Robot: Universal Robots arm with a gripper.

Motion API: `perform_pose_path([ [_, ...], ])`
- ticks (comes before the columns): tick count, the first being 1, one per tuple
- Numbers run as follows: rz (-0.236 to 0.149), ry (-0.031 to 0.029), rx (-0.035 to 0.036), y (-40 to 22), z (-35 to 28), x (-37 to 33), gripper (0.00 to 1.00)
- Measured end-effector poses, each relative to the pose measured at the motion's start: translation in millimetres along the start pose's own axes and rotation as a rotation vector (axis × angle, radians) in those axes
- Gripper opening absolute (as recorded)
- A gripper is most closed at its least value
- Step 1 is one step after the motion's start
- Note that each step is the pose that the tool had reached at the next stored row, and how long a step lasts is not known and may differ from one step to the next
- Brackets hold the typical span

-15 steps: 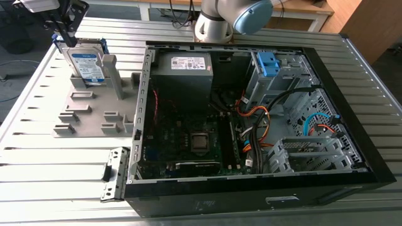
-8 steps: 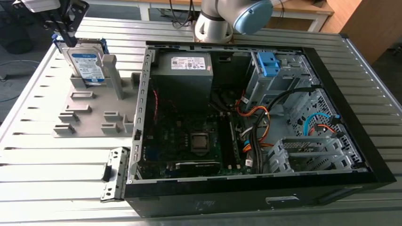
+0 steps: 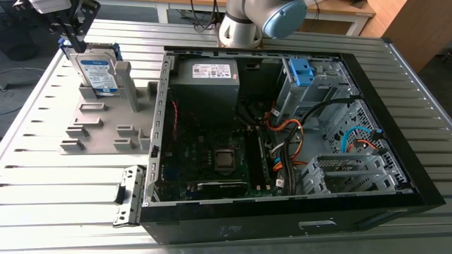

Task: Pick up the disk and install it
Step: 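Pick up the disk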

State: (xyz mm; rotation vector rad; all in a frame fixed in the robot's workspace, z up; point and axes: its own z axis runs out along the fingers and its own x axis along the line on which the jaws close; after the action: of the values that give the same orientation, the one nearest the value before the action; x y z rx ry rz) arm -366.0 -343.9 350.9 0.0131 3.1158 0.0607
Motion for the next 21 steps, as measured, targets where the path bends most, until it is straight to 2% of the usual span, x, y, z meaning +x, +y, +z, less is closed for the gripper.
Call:
perform_pose_path([
  [21,-0.124,0.0048,-0.0031,0.0,0.0,0.0,0.11],
])
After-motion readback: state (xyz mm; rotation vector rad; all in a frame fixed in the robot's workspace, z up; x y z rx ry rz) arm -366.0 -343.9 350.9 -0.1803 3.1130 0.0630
